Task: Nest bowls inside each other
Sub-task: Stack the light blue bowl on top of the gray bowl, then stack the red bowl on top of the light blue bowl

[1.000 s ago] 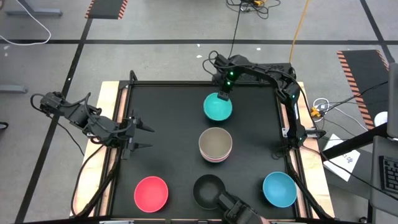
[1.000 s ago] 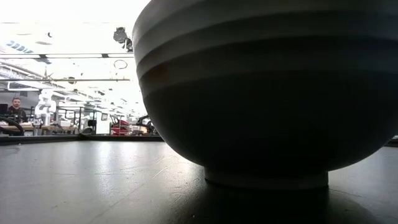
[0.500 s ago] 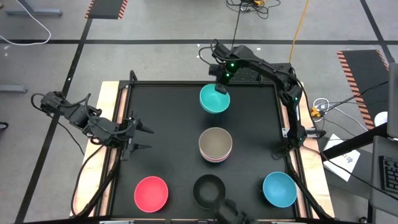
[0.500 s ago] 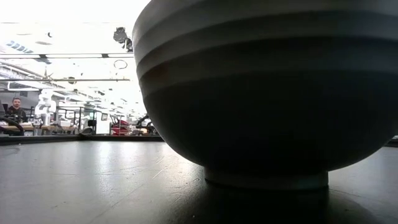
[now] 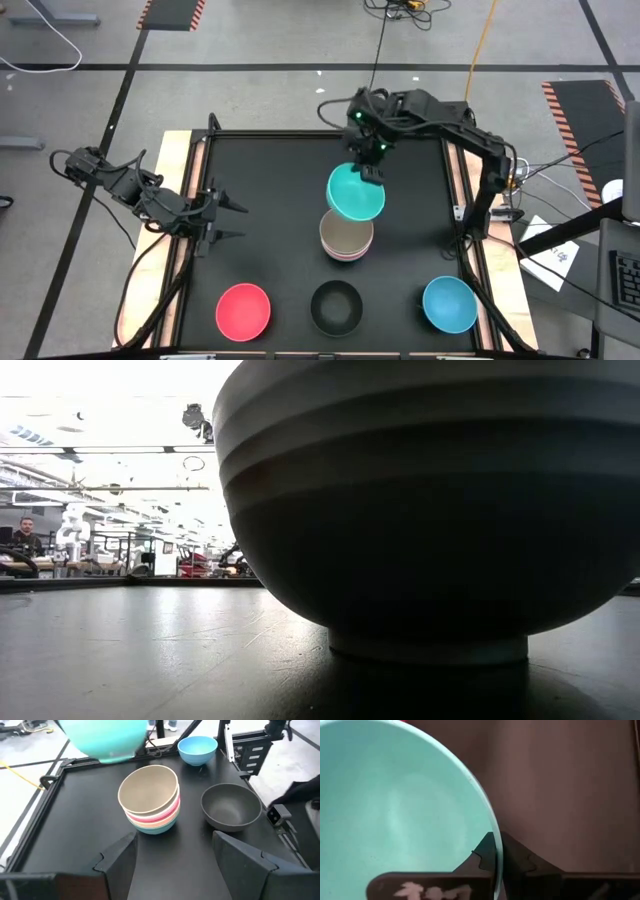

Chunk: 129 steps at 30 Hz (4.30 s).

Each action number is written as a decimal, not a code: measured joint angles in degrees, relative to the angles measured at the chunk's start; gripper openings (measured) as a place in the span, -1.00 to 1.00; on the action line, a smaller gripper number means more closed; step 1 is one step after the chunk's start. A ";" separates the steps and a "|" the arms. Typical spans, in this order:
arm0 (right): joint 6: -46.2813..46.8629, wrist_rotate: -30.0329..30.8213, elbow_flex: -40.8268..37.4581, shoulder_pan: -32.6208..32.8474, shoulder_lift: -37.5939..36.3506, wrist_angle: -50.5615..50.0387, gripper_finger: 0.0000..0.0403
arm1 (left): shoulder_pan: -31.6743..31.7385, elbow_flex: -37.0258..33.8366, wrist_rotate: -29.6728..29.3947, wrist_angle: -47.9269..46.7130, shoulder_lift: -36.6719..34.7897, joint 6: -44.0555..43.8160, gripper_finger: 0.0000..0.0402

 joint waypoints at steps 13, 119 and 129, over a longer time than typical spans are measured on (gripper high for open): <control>3.65 3.78 -0.11 2.87 11.72 -5.34 -1.00 | -0.02 0.00 -0.43 -0.09 0.00 0.37 0.28; 19.31 21.91 -71.25 26.32 -37.60 66.24 0.05 | -1.24 -10.94 7.62 7.96 -2.72 -3.89 0.28; 14.69 27.12 -79.56 36.54 -50.90 76.14 0.05 | -3.24 -12.63 9.25 9.12 -2.62 -10.30 0.28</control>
